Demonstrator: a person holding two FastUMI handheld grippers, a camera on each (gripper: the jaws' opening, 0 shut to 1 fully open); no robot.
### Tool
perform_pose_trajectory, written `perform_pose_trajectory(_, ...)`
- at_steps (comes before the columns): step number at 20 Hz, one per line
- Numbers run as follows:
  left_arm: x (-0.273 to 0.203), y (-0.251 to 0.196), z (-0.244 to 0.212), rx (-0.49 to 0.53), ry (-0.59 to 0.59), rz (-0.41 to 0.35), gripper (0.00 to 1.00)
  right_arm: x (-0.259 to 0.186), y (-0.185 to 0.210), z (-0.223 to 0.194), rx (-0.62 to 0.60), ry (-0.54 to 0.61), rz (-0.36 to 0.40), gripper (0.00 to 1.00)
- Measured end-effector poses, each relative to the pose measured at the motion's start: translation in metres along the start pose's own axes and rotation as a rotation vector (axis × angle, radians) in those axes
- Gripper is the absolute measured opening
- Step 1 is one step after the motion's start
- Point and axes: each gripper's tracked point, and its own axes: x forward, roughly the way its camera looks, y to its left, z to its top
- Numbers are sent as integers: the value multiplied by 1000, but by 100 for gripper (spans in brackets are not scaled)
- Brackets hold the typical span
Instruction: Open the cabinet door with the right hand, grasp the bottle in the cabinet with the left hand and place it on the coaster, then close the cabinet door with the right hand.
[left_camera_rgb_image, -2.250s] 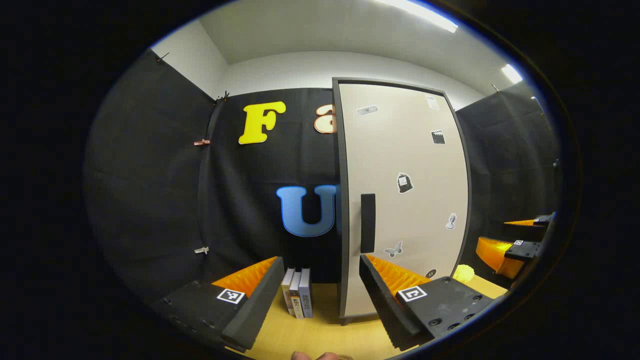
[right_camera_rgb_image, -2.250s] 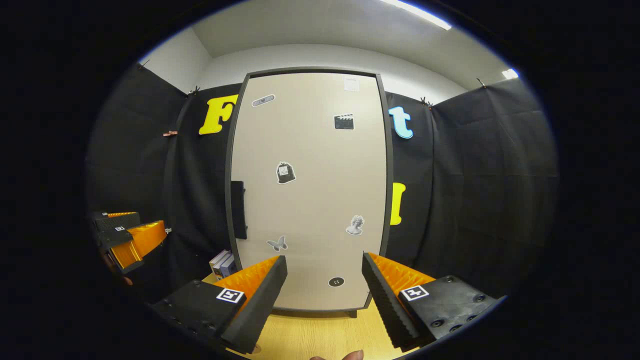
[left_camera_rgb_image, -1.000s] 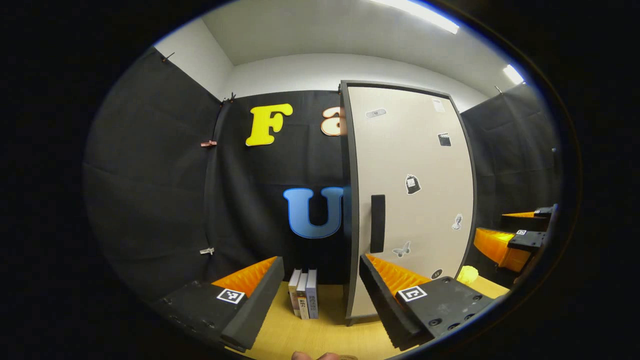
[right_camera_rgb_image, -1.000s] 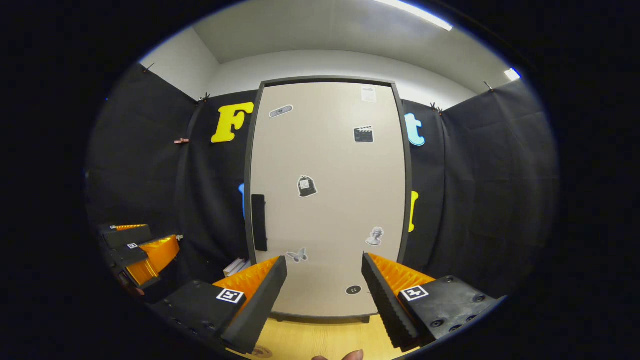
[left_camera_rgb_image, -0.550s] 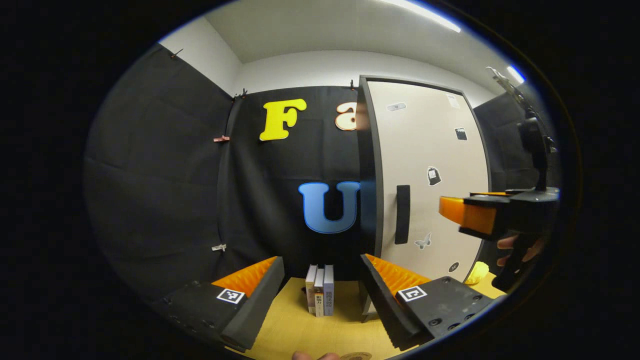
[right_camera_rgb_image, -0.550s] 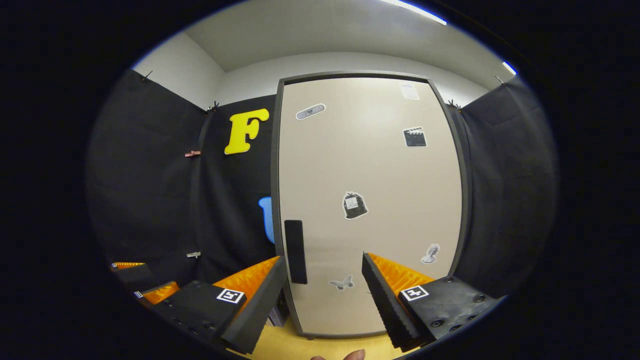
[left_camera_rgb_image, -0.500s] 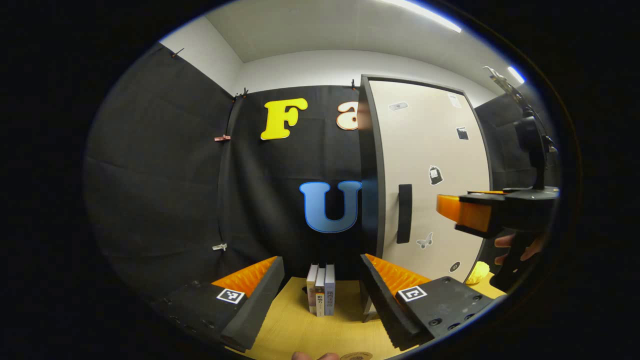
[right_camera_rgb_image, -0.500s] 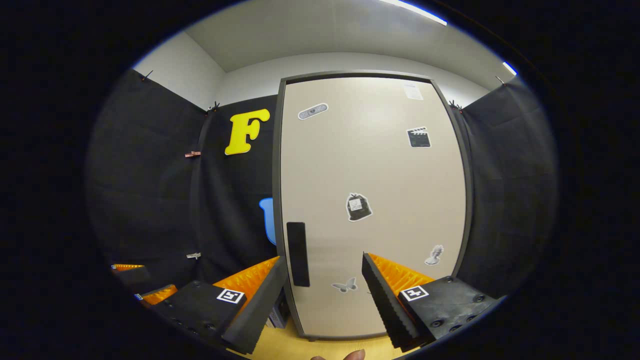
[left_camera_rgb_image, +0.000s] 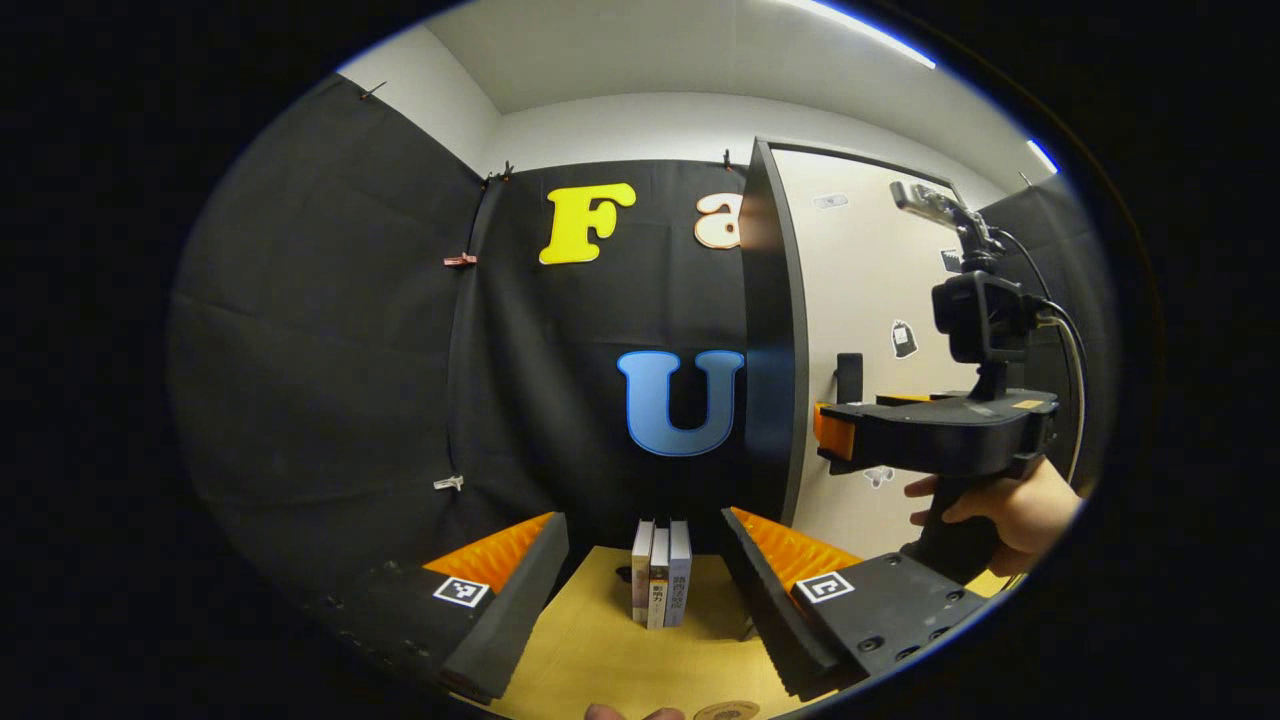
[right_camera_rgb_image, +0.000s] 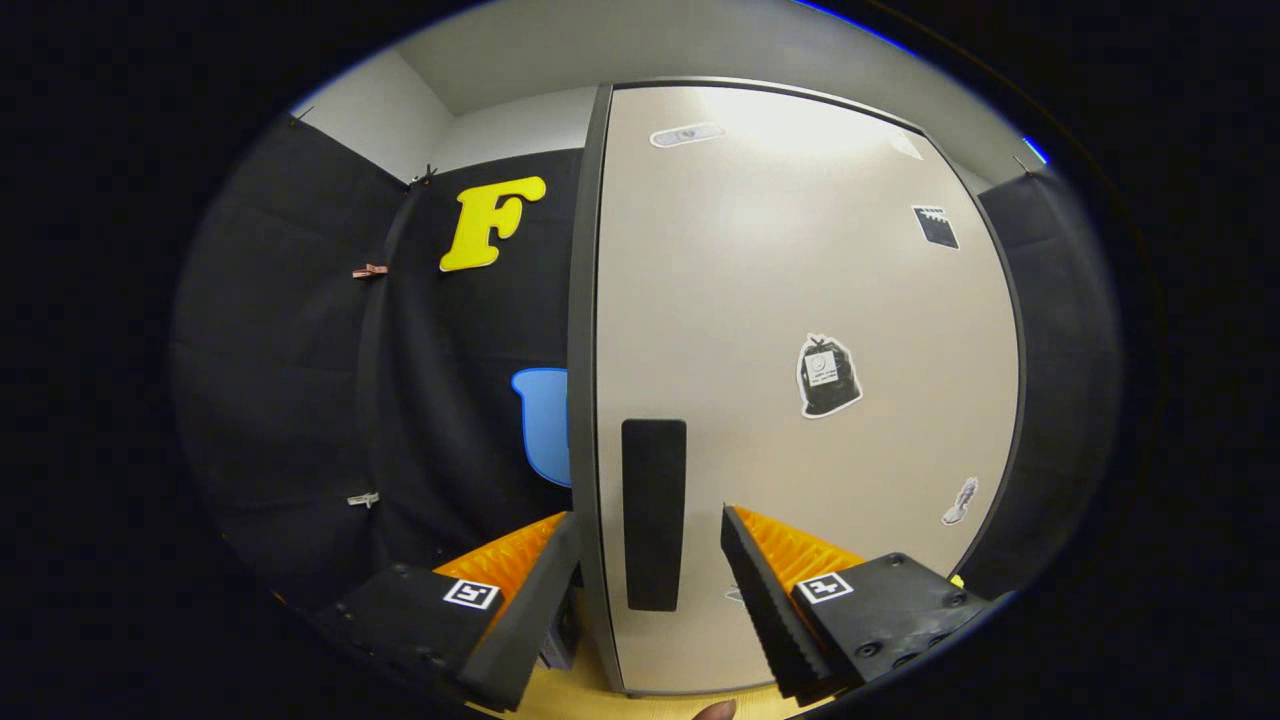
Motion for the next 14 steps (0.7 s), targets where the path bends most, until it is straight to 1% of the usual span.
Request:
perform_pose_trajectory(1, 0, 2, -2, -1, 3, 1, 95, 5, 1, 0, 6, -6, -6, 82)
perform_pose_trajectory(2, 0, 4, -5, -2, 8, 2, 95, 11, 1, 0, 13, -9, -10, 78)
perform_pose_trajectory(3, 0, 6, -7, -2, 12, 4, 95, 12, -1, -1, 23, 1, -25, 67)
perform_pose_trajectory(4, 0, 8, -9, -3, 18, 9, 95, 15, -3, -1, 37, 4, -35, 51)
perform_pose_trajectory(5, 0, 10, -9, -5, 22, 14, 95, 14, -4, -3, 60, 7, -30, 41)
perform_pose_trajectory(6, 0, 12, -10, -9, 23, 18, 95, 9, -5, 2, 68, 1, -27, 41)
perform_pose_trajectory(7, 0, 13, -10, -13, 25, 20, 95, 16, -4, -2, 49, -3, -25, 31)
perform_pose_trajectory(8, -1, 14, -11, -17, 27, 23, 95, 17, -4, -1, 23, -9, -16, 31)
perform_pose_trajectory(9, -3, 14, -10, -20, 28, 24, 95, 16, -3, -2, 7, -1, 1, 24)
perform_pose_trajectory(10, -4, 13, -9, -21, 26, 24, 95, 14, -3, -3, 17, 10, 22, 18)
perform_pose_trajectory(11, -6, 12, -6, -18, 22, 22, 95, 14, -3, -3, 33, 19, 38, 16)
perform_pose_trajectory(14, -10, 8, 0, -2, 8, 19, 95, 0, -1, 0, 39, 31, 81, 16)
